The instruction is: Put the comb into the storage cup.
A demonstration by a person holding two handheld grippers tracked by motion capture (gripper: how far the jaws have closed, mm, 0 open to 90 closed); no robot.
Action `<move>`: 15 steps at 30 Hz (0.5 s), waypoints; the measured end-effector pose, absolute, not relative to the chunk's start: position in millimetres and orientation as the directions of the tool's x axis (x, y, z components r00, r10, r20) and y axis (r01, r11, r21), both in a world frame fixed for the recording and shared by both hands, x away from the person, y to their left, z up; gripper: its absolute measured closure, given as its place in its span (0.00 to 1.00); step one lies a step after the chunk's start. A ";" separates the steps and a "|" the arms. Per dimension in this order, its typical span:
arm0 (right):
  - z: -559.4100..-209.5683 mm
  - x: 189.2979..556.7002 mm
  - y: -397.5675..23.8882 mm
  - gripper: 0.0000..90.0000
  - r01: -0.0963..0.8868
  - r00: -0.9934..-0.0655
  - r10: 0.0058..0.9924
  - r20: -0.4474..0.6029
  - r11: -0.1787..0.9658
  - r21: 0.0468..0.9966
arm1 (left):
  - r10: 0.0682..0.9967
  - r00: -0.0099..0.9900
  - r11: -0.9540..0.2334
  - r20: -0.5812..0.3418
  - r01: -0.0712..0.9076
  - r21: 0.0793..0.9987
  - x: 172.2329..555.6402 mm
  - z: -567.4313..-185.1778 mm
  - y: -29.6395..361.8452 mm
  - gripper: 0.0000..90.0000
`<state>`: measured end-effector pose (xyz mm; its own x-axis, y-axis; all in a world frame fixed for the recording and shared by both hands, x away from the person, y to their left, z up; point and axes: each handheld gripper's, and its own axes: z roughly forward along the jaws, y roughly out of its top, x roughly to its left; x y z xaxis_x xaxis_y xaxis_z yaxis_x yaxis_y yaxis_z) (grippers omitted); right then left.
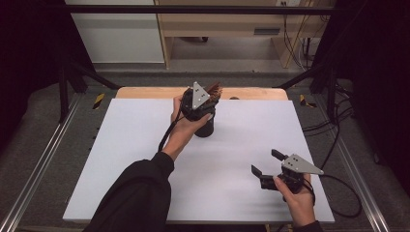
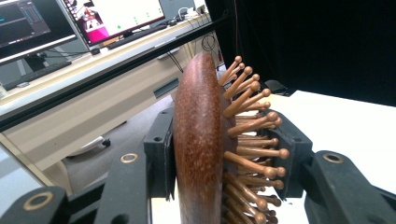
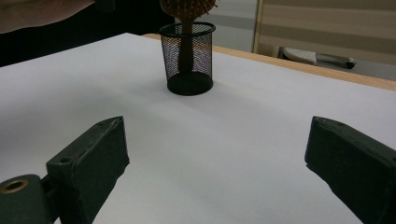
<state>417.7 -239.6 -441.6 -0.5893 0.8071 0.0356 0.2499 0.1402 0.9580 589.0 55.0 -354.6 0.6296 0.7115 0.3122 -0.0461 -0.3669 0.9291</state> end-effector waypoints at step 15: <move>-441.2 417.0 -239.3 0.07 0.250 -0.588 0.808 0.031 0.146 0.957 | 0.680 0.623 -0.419 0.387 -0.103 0.902 567.5 -363.9 48.2 0.54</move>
<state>417.0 -239.3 -441.2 -0.5884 0.8080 0.0311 0.2504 0.1456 0.9571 567.5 48.2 -363.9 0.6225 0.6804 0.3866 -0.1026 -0.4189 0.9022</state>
